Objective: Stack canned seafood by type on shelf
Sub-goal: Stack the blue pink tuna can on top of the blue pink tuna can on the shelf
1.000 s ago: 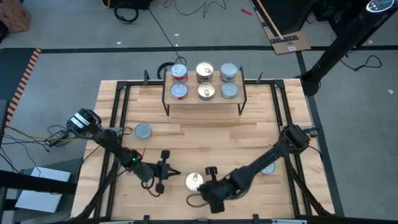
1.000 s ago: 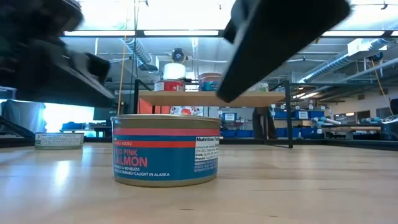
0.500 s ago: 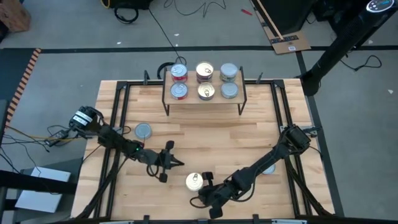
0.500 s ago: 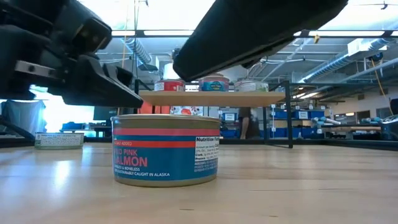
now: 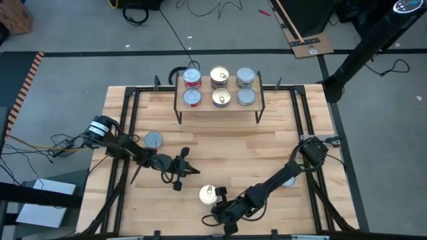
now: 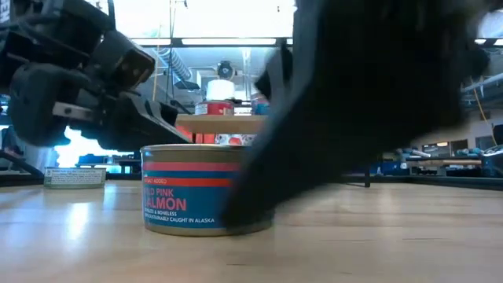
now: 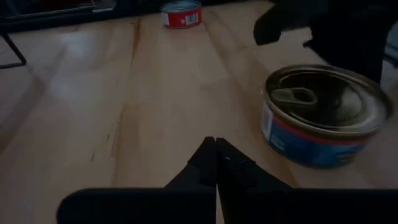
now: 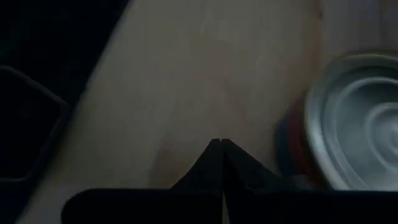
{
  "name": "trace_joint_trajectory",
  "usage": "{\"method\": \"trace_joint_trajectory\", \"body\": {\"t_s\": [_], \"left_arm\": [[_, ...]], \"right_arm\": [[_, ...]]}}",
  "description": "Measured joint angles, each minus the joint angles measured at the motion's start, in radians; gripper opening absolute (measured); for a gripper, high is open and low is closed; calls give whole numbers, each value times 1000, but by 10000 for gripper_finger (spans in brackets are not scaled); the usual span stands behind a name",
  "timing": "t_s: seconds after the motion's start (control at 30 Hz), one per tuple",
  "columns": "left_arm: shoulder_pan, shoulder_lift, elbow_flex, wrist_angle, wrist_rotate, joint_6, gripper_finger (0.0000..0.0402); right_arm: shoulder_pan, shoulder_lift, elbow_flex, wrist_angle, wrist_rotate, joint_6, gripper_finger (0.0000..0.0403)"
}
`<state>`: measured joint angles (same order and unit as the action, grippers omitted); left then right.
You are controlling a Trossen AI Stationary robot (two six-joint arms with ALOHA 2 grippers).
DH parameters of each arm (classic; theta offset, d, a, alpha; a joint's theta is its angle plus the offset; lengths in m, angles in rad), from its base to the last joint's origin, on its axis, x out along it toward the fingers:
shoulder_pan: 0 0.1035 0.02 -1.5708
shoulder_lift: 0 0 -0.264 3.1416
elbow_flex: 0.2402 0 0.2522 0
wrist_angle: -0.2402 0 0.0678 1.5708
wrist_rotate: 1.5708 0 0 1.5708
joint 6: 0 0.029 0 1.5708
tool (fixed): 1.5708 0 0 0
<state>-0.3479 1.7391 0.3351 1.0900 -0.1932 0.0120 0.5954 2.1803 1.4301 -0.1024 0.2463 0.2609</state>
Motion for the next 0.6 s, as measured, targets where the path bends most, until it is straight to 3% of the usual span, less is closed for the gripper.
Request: {"method": "trace_joint_trajectory", "body": {"t_s": [0.27,0.6], "left_arm": [[1,151,16,189,0,0,1],[1,208,56,190,27,-15,1]], "right_arm": [[0,-10,45,-43,70,49,6],[-36,-9,44,-58,184,56,6]]}}
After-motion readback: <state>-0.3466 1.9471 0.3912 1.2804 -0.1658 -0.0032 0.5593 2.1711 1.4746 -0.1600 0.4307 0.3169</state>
